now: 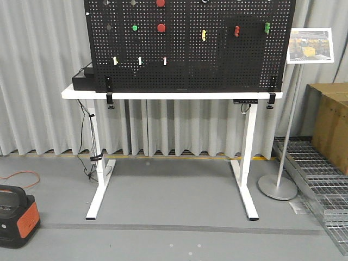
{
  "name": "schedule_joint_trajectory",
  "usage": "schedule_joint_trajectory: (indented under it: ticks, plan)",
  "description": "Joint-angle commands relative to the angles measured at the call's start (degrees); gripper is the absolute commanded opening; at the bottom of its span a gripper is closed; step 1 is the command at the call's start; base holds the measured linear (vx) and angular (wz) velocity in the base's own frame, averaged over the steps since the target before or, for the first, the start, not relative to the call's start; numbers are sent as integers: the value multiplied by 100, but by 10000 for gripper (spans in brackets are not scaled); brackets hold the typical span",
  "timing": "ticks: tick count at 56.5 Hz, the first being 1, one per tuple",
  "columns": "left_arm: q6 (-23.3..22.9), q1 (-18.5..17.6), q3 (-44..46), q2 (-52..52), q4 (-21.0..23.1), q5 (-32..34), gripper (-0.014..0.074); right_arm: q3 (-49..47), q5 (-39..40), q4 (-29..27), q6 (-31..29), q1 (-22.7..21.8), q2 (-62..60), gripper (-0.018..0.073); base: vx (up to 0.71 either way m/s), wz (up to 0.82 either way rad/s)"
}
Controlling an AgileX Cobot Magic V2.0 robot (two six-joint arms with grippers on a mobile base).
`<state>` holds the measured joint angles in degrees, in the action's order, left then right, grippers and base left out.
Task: Rotate knob clockwise with right arm
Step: 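Drive the base forward toward the black pegboard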
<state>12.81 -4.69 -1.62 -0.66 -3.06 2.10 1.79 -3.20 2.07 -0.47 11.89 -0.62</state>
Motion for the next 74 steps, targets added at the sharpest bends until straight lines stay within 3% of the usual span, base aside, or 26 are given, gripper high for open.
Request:
schedule_joint_trajectory:
  ticks: [1,43,74]
  plan:
    - [-22,-45,-187,-95,30,437,-6,44,448,53,-24,-2,-61,-8,0,0]
    - [-22,-45,-187,-95,30,437,-6,44,448,53,-24,-2,-61,-8,2,1]
    - [-22,-45,-187,-95,30,437,-6,44,448,53,-24,-2,-61,-8,25,4]
